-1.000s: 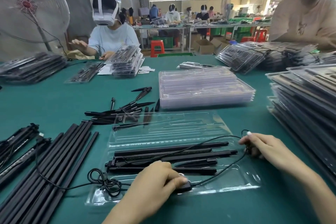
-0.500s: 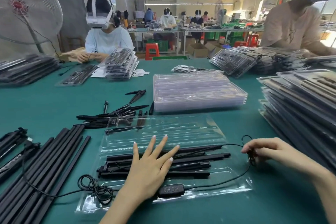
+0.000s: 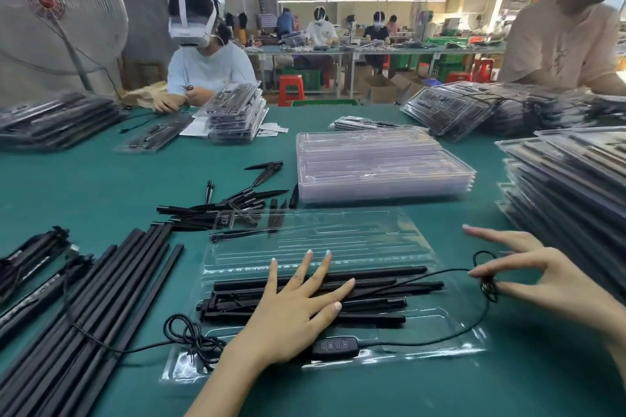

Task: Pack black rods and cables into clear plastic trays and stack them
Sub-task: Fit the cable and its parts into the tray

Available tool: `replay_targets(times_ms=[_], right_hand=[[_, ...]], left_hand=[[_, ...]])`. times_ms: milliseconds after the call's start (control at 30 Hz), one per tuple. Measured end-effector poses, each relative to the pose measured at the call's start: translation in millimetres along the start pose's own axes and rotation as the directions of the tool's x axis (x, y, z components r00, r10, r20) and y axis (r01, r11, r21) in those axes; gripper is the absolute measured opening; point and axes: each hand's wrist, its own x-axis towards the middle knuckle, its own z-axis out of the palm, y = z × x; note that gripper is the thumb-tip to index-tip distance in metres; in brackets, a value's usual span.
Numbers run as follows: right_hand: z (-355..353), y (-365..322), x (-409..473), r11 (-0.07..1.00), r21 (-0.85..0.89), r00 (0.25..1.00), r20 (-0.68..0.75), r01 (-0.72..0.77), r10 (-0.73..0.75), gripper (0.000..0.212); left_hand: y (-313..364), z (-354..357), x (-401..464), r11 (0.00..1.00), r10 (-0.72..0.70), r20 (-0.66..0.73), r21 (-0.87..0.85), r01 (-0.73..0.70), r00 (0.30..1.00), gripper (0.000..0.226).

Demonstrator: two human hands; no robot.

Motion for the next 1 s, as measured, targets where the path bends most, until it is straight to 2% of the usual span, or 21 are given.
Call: replay_targets(times_ms=[67, 100, 133, 167, 233, 267, 300, 367, 467, 533, 600, 667, 733, 800, 867, 1000], right_hand=[[2.3, -4.2, 1.2, 1.0, -0.008, 1.0, -0.013, 0.023, -0.023, 0.03], [4.0, -1.8, 1.7, 0.999, -0.029, 0.999, -0.021, 0.038, -0.038, 0.031], [5.4, 0.4, 2.1, 0.998, -0.045, 0.999, -0.025, 0.04, -0.042, 0.031], [6.5, 1.0, 2.9, 0.997, -0.055, 0.998, -0.02, 0.052, -0.053, 0.029], [7.0, 0.1, 2.8, 0.993, -0.08, 0.997, -0.006, 0.081, -0.082, 0.009], [5.9, -1.8, 2.7, 0.994, -0.081, 0.998, 0.009, 0.07, -0.069, 0.017], [6.0, -2.8, 2.4, 0.991, -0.105, 0.997, 0.017, 0.077, -0.075, 0.029], [7.5, -1.2, 0.5, 0.992, -0.11, 0.998, 0.02, 0.058, -0.057, 0.036], [6.4, -4.4, 0.6, 0.994, -0.109, 0.999, 0.026, 0.022, -0.019, 0.007], [6.8, -0.5, -1.5, 0.994, -0.11, 1.0, 0.029, -0.002, 0.005, 0.031], [5.4, 0.0, -2.2, 0.995, -0.091, 0.999, 0.01, -0.029, 0.03, 0.045], [3.5, -1.9, -2.0, 0.997, -0.036, 0.998, 0.003, -0.062, 0.062, 0.05], [2.4, -4.3, -0.7, 0.997, -0.003, 0.997, 0.016, -0.076, 0.076, 0.049], [3.3, -9.3, 1.3, 0.995, 0.05, 0.996, -0.005, -0.09, 0.09, 0.042], [6.4, -10.7, 1.7, 0.988, 0.111, 0.993, -0.04, -0.107, 0.113, 0.04], [13.8, -14.7, 1.9, 0.982, 0.133, 0.99, -0.038, -0.132, 0.138, 0.031]], left_hand=[[-1.8, 2.0, -0.9, 1.0, 0.008, -0.022, -0.015, -0.008, 1.0, 0.047], [-3.3, 2.3, -0.8, 0.997, 0.016, -0.035, -0.077, -0.019, 0.999, 0.054], [-4.5, 0.9, -1.0, 0.977, 0.019, -0.056, -0.212, -0.031, 0.998, 0.061], [-5.7, -3.4, -1.7, 0.911, 0.005, -0.097, -0.41, -0.044, 0.995, 0.068], [-11.2, -12.9, -4.7, 0.659, -0.103, -0.184, -0.748, -0.071, 0.978, 0.081], [-14.9, -15.8, -6.6, 0.574, -0.158, -0.188, -0.816, -0.065, 0.969, 0.087], [-17.6, -17.2, -8.4, 0.551, -0.186, -0.178, -0.833, -0.048, 0.966, 0.093], [-18.8, -17.1, -9.8, 0.6, -0.161, -0.171, -0.799, -0.042, 0.972, 0.102], [-15.9, -13.4, -5.4, 0.727, -0.129, -0.211, -0.684, -0.053, 0.969, 0.101], [-14.6, -11.9, -4.9, 0.783, -0.136, -0.265, -0.62, -0.061, 0.955, 0.096], [-15.2, -11.2, -7.0, 0.841, -0.103, -0.31, -0.534, -0.084, 0.945, 0.089], [-15.0, -11.3, -8.8, 0.908, 0.015, -0.291, -0.397, -0.135, 0.957, 0.09], [-12.8, -13.1, -8.7, 0.956, 0.142, -0.216, -0.222, -0.191, 0.966, 0.098], [-7.9, -13.4, -6.4, 0.971, 0.175, -0.161, -0.134, -0.197, 0.971, 0.096], [3.4, -9.3, -5.3, 0.982, 0.108, -0.18, -0.133, -0.133, 0.978, 0.083], [27.3, 8.3, -9.3, 0.975, -0.021, -0.273, -0.218, -0.04, 0.962, 0.034]])
